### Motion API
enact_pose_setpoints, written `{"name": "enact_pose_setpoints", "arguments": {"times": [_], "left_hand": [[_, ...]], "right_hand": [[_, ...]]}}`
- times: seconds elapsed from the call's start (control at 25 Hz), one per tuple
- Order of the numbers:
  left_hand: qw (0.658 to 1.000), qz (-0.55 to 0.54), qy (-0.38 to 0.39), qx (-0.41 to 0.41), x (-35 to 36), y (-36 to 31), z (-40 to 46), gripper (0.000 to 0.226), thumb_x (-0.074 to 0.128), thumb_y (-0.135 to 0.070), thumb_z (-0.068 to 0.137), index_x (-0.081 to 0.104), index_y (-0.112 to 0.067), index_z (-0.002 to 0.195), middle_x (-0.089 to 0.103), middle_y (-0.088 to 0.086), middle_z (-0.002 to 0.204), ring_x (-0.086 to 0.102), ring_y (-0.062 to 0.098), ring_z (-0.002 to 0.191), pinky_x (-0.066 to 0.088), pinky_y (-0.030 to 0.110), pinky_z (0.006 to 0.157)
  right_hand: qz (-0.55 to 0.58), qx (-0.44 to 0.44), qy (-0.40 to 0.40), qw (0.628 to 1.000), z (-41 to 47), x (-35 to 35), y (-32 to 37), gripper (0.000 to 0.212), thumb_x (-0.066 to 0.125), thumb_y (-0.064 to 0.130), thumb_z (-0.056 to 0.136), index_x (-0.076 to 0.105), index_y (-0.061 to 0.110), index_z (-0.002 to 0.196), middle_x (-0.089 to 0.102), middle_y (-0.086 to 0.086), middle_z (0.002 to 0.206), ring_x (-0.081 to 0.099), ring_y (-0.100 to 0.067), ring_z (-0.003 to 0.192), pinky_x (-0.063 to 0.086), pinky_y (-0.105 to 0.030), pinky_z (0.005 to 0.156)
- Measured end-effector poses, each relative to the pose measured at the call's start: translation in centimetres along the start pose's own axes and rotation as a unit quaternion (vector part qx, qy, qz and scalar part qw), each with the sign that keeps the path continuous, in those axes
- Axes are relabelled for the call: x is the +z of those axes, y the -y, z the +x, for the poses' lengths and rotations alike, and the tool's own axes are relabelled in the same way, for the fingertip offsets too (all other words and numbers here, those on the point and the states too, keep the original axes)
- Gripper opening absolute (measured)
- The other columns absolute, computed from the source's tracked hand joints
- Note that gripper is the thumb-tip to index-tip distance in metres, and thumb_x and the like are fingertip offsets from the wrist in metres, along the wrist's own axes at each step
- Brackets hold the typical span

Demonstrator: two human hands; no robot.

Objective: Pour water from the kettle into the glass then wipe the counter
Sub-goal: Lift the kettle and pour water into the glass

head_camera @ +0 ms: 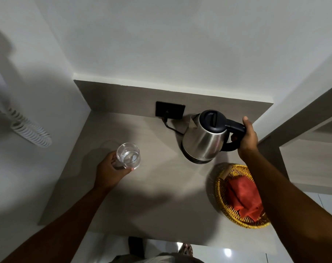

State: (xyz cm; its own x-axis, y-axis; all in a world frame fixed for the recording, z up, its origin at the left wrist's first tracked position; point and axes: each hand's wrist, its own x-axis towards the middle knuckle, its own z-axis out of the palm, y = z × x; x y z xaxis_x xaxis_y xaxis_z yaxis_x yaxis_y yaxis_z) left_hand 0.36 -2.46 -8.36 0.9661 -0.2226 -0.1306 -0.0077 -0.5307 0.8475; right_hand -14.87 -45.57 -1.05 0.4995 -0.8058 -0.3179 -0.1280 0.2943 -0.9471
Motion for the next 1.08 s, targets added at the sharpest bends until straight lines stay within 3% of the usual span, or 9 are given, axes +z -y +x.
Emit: {"name": "enact_pose_setpoints", "arguments": {"times": [0.16,0.28,0.48,0.6,0.68,0.76,0.88,0.96,1.08], "left_hand": [[1.000,0.013,-0.003,-0.001,0.0,-0.2,-0.2,0.070,0.098,-0.031,0.050,0.066,-0.024,0.113,0.074,-0.005,0.105,0.070,0.006,0.094,0.056,0.024,0.083],[1.000,-0.016,-0.002,0.007,0.2,-0.3,-0.4,0.068,0.098,-0.028,0.051,0.065,-0.031,0.110,0.073,-0.011,0.097,0.067,-0.012,0.085,0.051,0.006,0.072],[0.995,-0.089,-0.011,0.042,1.0,-0.7,-0.7,0.070,0.096,-0.006,0.053,0.065,-0.019,0.114,0.073,-0.003,0.101,0.067,-0.014,0.087,0.051,0.008,0.074],[0.993,-0.110,-0.010,0.049,0.7,-0.6,-0.6,0.070,0.095,-0.002,0.053,0.062,-0.018,0.113,0.069,-0.005,0.099,0.066,-0.015,0.085,0.050,0.005,0.073],[0.994,-0.102,-0.006,0.047,0.5,-0.5,-0.4,0.070,0.096,-0.005,0.053,0.063,-0.014,0.115,0.068,-0.006,0.099,0.066,-0.014,0.084,0.049,0.004,0.072],[0.995,-0.095,-0.002,0.042,0.2,-0.4,-0.4,0.072,0.097,-0.011,0.053,0.064,-0.011,0.117,0.069,-0.005,0.101,0.069,-0.002,0.086,0.053,0.008,0.076],[0.995,-0.098,0.004,0.031,0.3,-0.3,-0.3,0.073,0.097,-0.013,0.054,0.064,-0.010,0.119,0.070,-0.001,0.105,0.071,0.017,0.096,0.059,0.027,0.085],[0.993,-0.115,0.010,0.013,0.4,-0.1,-0.2,0.073,0.096,-0.008,0.055,0.063,-0.008,0.120,0.071,0.003,0.106,0.071,0.023,0.098,0.059,0.035,0.088],[0.993,-0.117,0.005,0.010,0.6,0.3,-0.2,0.074,0.096,-0.009,0.055,0.063,-0.008,0.121,0.071,0.007,0.107,0.072,0.027,0.099,0.059,0.042,0.088]], "right_hand": [[0.000,-0.043,0.001,0.999,-1.1,0.8,3.3,0.039,0.064,0.061,0.083,0.066,0.024,0.070,0.058,0.004,0.060,0.054,-0.013,0.055,0.045,-0.033,0.065],[-0.038,-0.089,0.043,0.994,-2.6,2.4,7.1,0.048,0.073,0.073,0.068,0.070,0.025,0.069,0.063,0.006,0.062,0.056,-0.013,0.055,0.049,-0.027,0.057],[-0.137,-0.133,0.164,0.968,-6.1,6.3,9.4,0.053,0.070,0.083,0.061,0.072,0.030,0.058,0.057,0.009,0.053,0.053,-0.009,0.049,0.047,-0.020,0.051],[-0.232,-0.157,0.202,0.938,-8.3,9.3,8.2,0.062,0.066,0.083,0.067,0.063,0.022,0.054,0.050,-0.004,0.052,0.047,-0.019,0.046,0.046,-0.024,0.047],[-0.270,-0.176,0.238,0.916,-9.5,11.2,7.3,0.065,0.065,0.080,0.073,0.061,0.020,0.049,0.044,0.004,0.041,0.039,-0.017,0.038,0.039,-0.027,0.046],[-0.311,-0.191,0.247,0.898,-10.6,13.0,6.6,0.068,0.063,0.079,0.075,0.066,0.015,0.053,0.043,0.007,0.038,0.038,-0.014,0.035,0.036,-0.024,0.045],[-0.382,-0.225,0.243,0.863,-11.4,15.1,6.3,0.063,0.063,0.077,0.077,0.072,0.017,0.060,0.046,0.009,0.037,0.041,-0.007,0.034,0.035,-0.015,0.038],[-0.415,-0.235,0.229,0.849,-11.5,16.2,6.5,0.060,0.063,0.078,0.077,0.071,0.021,0.056,0.046,0.008,0.036,0.041,-0.009,0.035,0.036,-0.019,0.039],[-0.439,-0.242,0.199,0.842,-11.4,17.7,7.1,0.070,0.063,0.082,0.072,0.071,0.014,0.058,0.051,-0.001,0.043,0.046,-0.015,0.040,0.041,-0.028,0.049]]}}
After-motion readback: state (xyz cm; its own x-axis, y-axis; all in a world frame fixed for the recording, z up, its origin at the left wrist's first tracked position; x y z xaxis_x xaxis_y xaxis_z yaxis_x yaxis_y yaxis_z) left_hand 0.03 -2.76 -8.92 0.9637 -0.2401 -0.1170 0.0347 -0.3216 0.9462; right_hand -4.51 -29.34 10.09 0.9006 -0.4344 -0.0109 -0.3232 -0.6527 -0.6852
